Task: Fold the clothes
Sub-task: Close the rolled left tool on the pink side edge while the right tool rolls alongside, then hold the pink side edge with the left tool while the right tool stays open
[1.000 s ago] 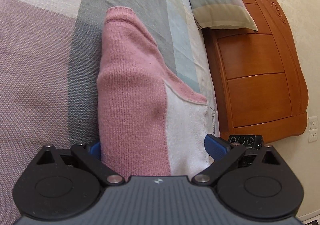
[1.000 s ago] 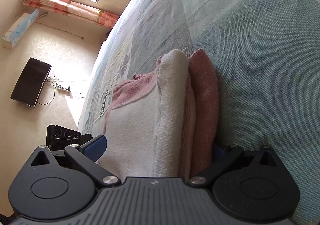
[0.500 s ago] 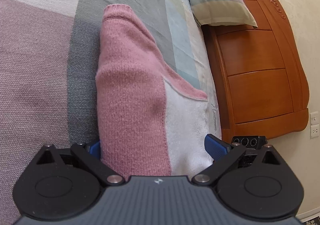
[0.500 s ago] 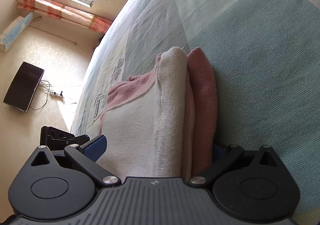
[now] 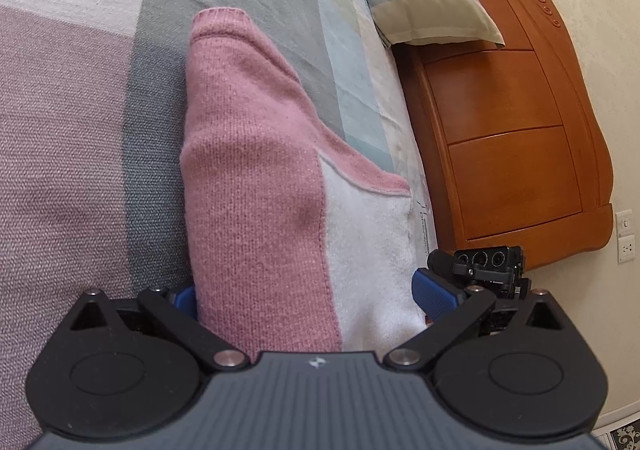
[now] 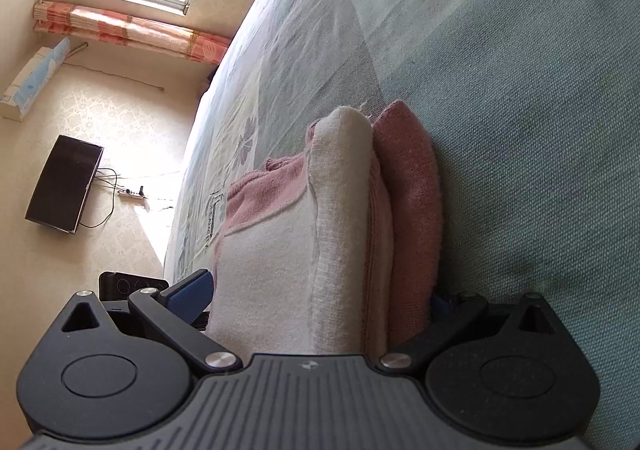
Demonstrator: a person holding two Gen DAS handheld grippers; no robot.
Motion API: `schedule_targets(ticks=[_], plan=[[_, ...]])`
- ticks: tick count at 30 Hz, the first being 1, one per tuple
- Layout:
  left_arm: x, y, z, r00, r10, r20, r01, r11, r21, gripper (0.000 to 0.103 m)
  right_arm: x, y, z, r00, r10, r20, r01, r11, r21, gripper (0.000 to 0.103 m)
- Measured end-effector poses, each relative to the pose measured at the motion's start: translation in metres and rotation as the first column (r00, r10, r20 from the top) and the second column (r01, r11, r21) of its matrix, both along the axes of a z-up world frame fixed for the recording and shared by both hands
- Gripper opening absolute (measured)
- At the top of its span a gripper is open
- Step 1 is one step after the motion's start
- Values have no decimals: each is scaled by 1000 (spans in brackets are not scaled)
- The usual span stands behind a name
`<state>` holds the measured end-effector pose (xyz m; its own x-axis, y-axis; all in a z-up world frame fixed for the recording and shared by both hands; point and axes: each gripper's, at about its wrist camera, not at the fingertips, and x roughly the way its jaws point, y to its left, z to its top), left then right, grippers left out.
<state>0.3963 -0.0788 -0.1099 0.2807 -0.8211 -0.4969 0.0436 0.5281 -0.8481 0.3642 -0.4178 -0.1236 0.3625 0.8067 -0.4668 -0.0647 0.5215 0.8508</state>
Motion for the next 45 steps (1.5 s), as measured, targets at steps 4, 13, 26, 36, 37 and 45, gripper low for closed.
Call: schedule_targets(ticks=[4,13,26,36,37,45], plan=[[0,3,0,1000,6,-10,-6,1000,5,92,-7,1,3,999,16,40,-14,999,-47,96],[0,17,-10,998,42,-40,-42,999,-8,57,-10,-29,-13,999,-51,-12,51,999,-8,51],[-25,71,-36,998,31,-50,-32,999,-25,57,-12,-21,-10,998,-51,-21,50,998,-31,52],[-41,53,-31,998,29,-55,-31,999,-26,57,-6,-2,3,999,10,-39,-10,1000,-9,94],[-43,53,-31,998,31,-56,-32,999,-26,57,-3,2,4,999,19,-41,-20,1000,-11,100],[-52,42,-23,996,54,-70,-56,998,-30,63,-14,7,10,999,41,-9,-41,999,-7,103]])
